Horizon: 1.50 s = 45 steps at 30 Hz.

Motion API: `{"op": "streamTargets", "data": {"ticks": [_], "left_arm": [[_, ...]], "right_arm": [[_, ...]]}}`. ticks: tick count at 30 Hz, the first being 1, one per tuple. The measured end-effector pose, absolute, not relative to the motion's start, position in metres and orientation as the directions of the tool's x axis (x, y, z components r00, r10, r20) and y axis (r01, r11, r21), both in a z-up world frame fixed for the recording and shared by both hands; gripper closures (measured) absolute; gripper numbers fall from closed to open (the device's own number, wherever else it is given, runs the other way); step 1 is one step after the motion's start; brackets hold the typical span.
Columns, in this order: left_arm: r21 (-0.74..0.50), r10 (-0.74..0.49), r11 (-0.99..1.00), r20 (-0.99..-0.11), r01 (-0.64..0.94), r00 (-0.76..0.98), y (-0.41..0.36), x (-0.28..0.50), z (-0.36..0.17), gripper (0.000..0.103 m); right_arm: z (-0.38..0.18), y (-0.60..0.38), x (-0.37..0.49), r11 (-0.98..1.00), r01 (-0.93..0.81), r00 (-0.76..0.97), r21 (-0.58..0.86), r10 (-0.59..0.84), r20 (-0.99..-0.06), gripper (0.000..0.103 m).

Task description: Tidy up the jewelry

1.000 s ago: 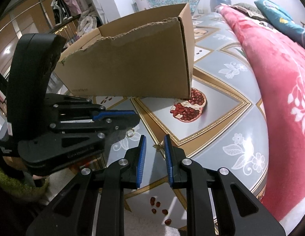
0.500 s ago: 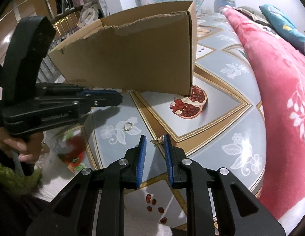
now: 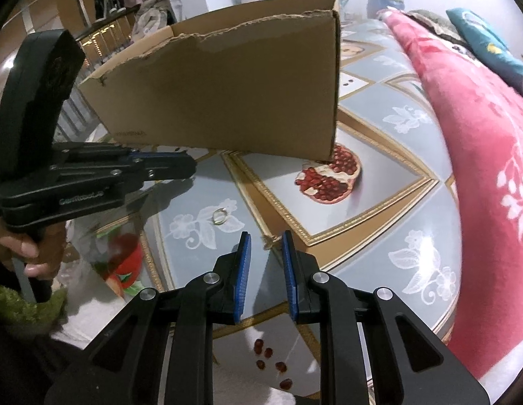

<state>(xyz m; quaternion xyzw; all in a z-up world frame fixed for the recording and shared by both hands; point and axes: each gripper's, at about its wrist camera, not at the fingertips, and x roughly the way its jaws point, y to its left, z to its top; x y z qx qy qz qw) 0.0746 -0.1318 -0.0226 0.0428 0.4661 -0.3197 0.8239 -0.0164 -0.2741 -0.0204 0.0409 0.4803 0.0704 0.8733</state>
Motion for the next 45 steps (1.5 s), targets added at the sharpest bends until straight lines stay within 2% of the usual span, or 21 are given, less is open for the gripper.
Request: {"op": "streamTargets", "data": {"ticks": [12,17,20,36,39,45], "left_arm": [[-0.234,-0.484,0.798,-0.798,0.556,0.359,-0.128,0.077,-0.024,0.099],[-0.235,-0.485,0.797,-0.798,0.556,0.358,-0.127,0.077,-0.024,0.099],[-0.233,-0.484,0.797,-0.798,0.557,0.359,-0.127,0.077,-0.024,0.099],[-0.227,-0.486,0.796,-0.791,0.561,0.371,-0.127,0.076,-0.019,0.099],[-0.225,-0.487,0.795,-0.789,0.563,0.373,-0.127,0.076,-0.018,0.099],[-0.222,-0.497,0.790,-0.778,0.572,0.385,-0.125,0.072,-0.013,0.099]], "right_arm": [[-0.024,-0.254,-0.018,1.000,-0.005,0.562,-0.009,-0.005,-0.827,0.084],[-0.025,-0.251,-0.018,0.999,0.014,0.567,-0.031,-0.033,-0.823,0.085],[-0.025,-0.249,-0.018,1.000,0.009,0.566,-0.025,-0.026,-0.824,0.091],[-0.024,-0.252,-0.018,1.000,0.019,0.564,0.004,-0.008,-0.826,0.093],[-0.025,-0.253,-0.018,1.000,0.021,0.563,0.006,-0.007,-0.826,0.098],[-0.022,-0.258,-0.019,1.000,0.026,0.570,0.009,-0.007,-0.822,0.098]]}}
